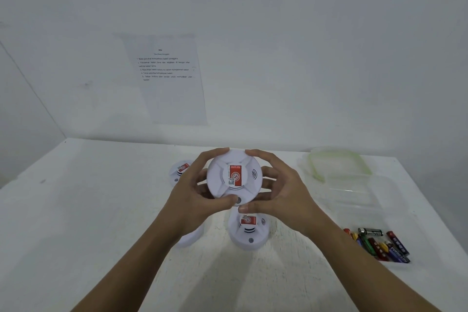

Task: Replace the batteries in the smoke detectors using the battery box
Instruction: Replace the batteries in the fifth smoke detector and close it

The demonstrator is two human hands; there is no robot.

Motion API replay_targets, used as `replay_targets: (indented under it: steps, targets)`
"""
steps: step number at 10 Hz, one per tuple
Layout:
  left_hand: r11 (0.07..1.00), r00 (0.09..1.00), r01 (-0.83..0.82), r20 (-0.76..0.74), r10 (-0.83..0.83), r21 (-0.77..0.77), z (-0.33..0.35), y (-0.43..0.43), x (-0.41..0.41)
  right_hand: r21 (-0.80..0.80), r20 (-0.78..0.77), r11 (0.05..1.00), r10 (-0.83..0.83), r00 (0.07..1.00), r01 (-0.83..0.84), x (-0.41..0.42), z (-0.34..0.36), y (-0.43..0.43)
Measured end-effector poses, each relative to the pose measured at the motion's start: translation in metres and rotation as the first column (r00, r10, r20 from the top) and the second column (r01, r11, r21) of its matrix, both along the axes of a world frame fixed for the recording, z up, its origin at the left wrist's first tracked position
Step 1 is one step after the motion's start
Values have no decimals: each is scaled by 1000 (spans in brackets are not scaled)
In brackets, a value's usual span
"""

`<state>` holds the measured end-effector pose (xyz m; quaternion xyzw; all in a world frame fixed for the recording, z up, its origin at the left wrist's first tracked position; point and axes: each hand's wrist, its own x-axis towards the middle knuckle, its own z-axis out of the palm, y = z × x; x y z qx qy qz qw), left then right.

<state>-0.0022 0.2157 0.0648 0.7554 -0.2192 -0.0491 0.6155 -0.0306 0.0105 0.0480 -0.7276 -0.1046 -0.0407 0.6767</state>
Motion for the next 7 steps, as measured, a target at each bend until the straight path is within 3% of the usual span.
replay_targets:
  steps: [7]
  targets:
    - [999,1000,15,-7,-16,-28,-2,-2,2,-5,3,1000,-20,1000,20,2,-3,0]
